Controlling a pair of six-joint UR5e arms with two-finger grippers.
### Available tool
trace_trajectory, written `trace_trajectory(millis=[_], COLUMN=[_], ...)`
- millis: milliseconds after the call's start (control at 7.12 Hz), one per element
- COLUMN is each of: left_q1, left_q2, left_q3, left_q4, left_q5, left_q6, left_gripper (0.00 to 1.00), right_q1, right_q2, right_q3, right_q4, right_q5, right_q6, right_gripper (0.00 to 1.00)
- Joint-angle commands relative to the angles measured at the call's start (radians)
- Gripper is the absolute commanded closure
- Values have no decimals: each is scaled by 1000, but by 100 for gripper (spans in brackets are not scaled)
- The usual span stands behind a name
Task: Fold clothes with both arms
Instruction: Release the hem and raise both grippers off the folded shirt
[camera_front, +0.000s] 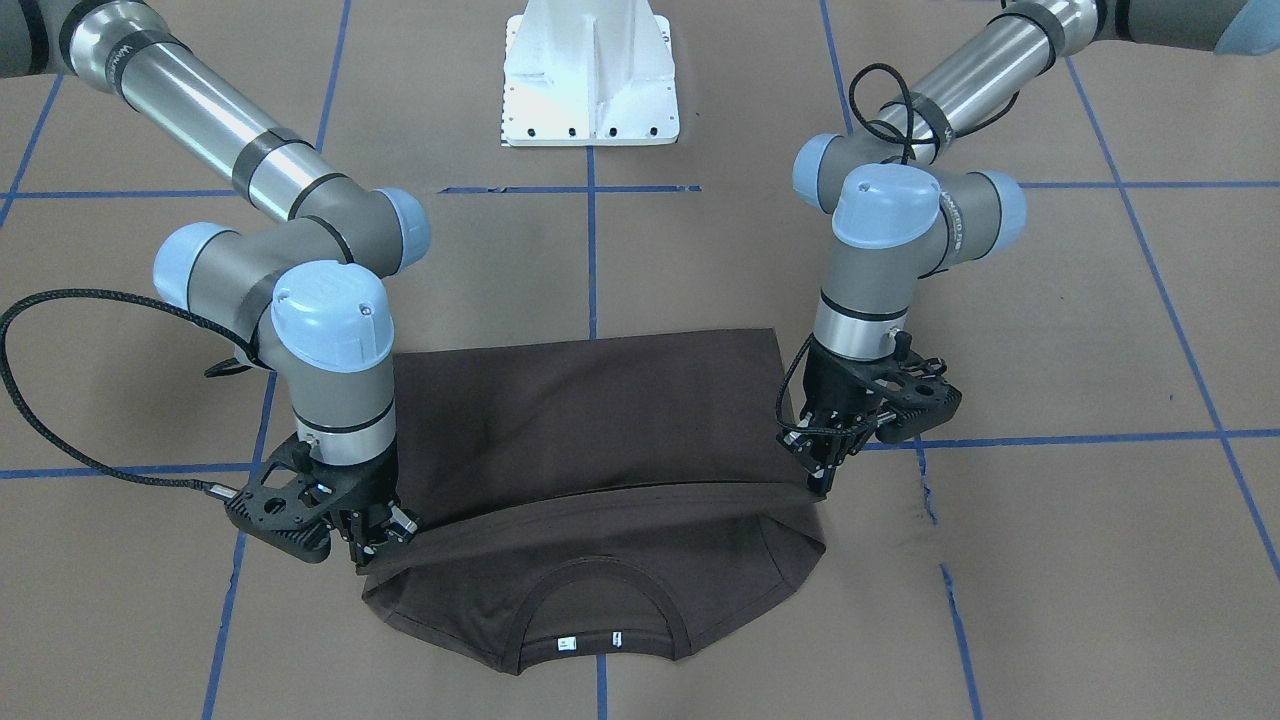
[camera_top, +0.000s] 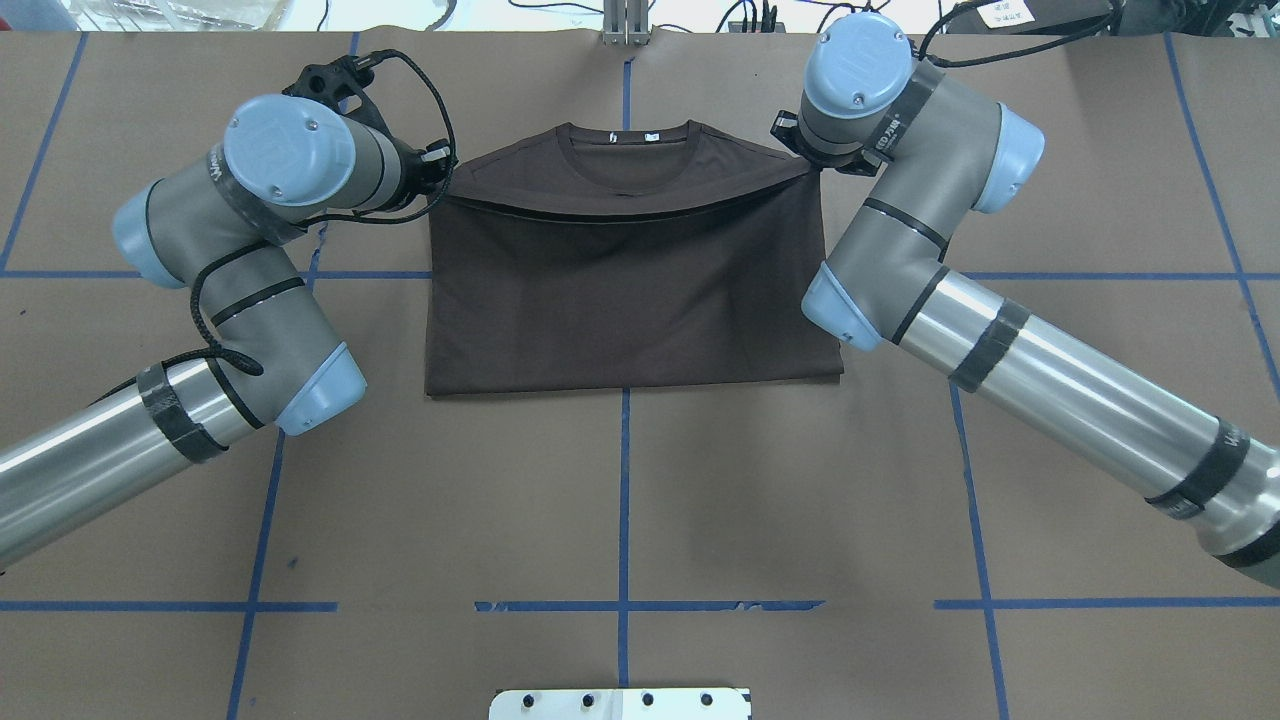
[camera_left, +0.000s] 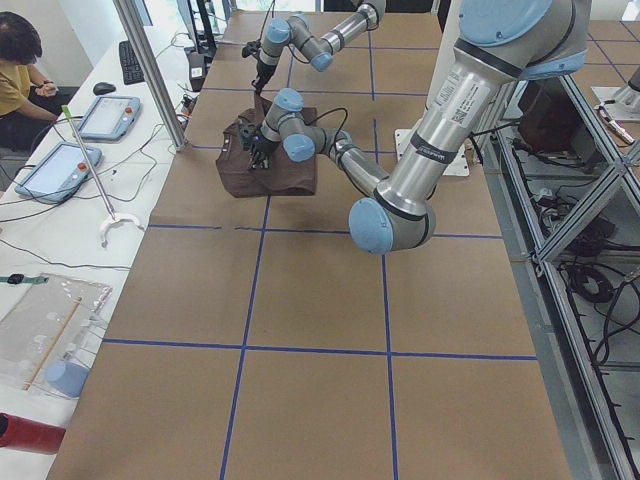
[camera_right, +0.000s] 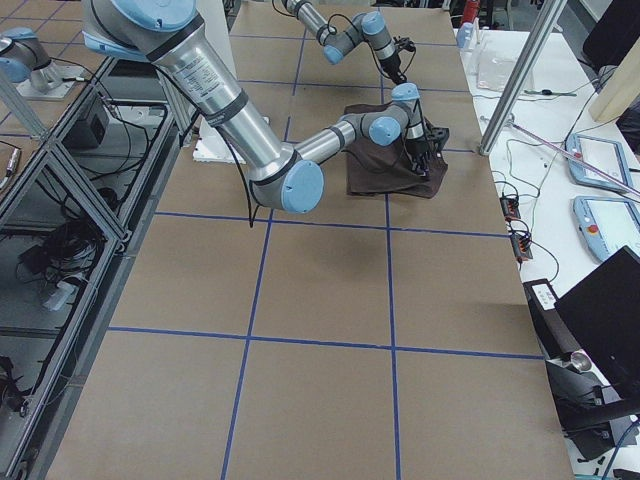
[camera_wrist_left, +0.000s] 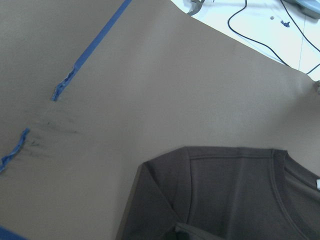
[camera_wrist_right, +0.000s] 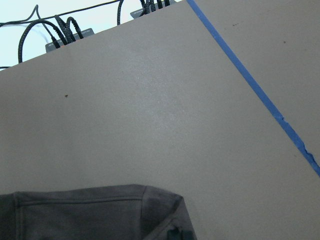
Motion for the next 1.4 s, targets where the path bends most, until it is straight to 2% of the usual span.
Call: trace_trajectory(millis=[0,421,562,702,843,983,1123,1264], left_q1=[0,-3,-2,0,0,0,-2,-3], left_q2=[-5,-5,-3,-3,-3,5,12,14], left_q3=[49,64,69,69,66,66,66,61], left_q4=[-49,-52,-54,-54,-55,-118,-162,-192], left_q5=[7,20,24,24,22,22,21,17], left_q6=[8,8,6,5,5,-1,-3,-4], left_gripper=[100,100,94,82,75,64,64,64], right_q1=[4,3,1,-7,-13,-26,-27,-48], right_q2=[17,27,41,44,44,29,-11,-108], right_q3=[-39,-57,-77,-82,-73,-47,25,155], right_q4=[11,11,11,11,11,11,12,14], right_q5=[-4,-10,-10,-10,-7,-4,2,33], right_q6=[-3,-5,-3,-3,-2,1,7,10], right_gripper=[100,100,100,67,56,51,51,49])
